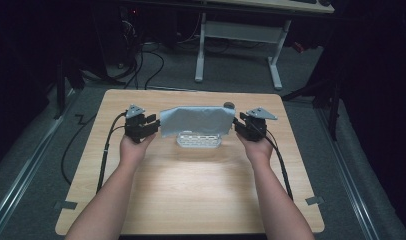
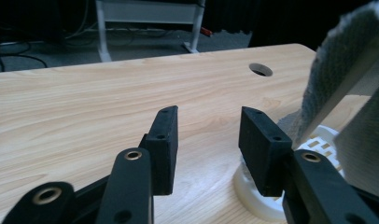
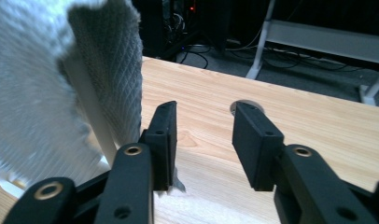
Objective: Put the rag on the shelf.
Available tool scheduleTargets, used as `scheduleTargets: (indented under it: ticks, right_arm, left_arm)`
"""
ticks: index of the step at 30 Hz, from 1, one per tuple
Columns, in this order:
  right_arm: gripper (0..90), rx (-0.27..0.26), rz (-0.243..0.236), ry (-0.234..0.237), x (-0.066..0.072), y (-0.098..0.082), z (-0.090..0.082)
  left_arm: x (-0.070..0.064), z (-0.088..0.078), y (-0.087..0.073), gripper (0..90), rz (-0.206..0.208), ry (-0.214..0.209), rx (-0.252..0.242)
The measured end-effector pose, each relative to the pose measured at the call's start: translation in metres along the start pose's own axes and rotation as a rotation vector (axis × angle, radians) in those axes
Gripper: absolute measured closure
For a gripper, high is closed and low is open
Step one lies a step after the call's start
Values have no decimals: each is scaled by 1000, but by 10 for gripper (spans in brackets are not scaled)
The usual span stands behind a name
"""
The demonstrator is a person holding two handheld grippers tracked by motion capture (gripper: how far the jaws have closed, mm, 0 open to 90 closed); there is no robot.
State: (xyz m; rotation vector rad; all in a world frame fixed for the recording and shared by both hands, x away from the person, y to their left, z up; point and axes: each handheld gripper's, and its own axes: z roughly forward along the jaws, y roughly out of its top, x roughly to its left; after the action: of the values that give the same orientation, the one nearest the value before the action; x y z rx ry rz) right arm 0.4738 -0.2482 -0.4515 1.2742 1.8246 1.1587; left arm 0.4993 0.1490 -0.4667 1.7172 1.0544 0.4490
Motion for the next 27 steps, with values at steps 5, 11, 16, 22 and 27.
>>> scheduleTargets:
  ticks: [5, 11, 16, 22, 27]
  right_arm:
    - [572, 1, -21, -10, -3, 3, -12]
    - [564, -31, -37, -24, -3, 2, -29]
    - [540, -19, -42, -21, -3, -1, -42]
    - [496, -22, -54, -5, 0, -7, -57]
    - [470, -42, -72, 11, 3, -10, -70]
  left_arm:
    - [9, -15, -3, 556, -8, 24, -9]
    - [14, -33, -10, 533, -12, 51, -23]
    - [14, -50, -14, 514, 12, 69, -37]
    - [9, -70, -19, 485, 38, 81, -32]
    - [7, -84, -27, 470, 42, 78, -19]
